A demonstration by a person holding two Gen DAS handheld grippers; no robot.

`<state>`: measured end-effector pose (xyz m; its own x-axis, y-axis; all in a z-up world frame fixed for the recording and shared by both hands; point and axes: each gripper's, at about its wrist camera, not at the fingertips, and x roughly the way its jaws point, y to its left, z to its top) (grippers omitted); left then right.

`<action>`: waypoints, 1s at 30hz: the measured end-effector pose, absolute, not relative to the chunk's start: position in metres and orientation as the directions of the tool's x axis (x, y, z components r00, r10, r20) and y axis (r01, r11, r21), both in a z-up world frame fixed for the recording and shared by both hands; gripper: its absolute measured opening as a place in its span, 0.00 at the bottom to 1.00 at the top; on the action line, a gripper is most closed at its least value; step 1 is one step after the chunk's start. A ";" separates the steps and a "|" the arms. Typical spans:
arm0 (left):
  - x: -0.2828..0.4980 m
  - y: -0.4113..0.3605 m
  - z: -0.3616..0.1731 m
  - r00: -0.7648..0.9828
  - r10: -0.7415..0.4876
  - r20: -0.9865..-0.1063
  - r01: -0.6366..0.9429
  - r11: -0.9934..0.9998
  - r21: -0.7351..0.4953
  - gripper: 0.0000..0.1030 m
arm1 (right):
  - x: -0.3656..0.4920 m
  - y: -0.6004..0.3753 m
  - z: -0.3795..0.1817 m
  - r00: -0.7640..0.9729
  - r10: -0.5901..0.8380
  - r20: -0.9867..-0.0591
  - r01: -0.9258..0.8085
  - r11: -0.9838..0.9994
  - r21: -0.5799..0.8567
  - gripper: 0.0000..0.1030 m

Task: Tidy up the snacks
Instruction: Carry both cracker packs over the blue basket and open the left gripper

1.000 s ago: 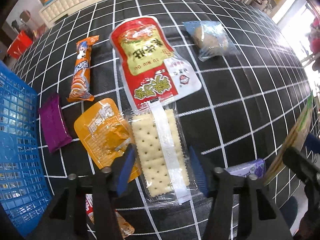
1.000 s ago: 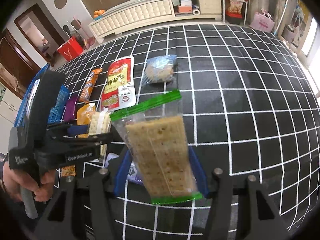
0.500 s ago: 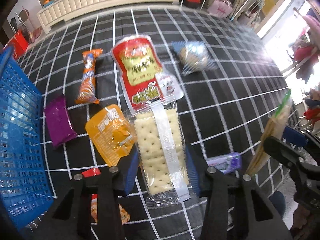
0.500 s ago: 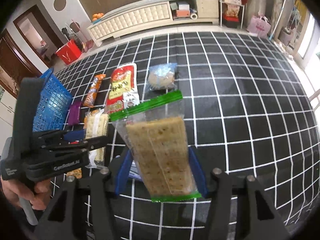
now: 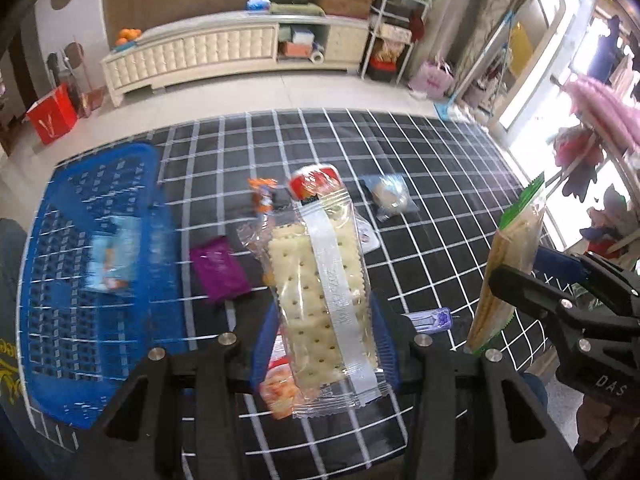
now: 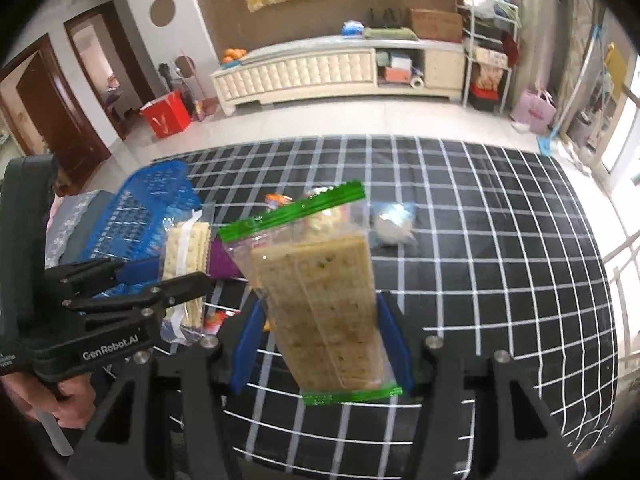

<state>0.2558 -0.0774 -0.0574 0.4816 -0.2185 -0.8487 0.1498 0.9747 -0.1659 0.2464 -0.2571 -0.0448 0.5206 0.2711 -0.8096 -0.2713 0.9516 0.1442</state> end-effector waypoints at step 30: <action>0.218 0.121 -0.056 0.503 -0.082 -0.860 -0.010 0.995 -0.101 0.41 | 0.248 -0.063 -0.030 0.413 0.460 -0.786 -0.471 0.847 0.248 0.58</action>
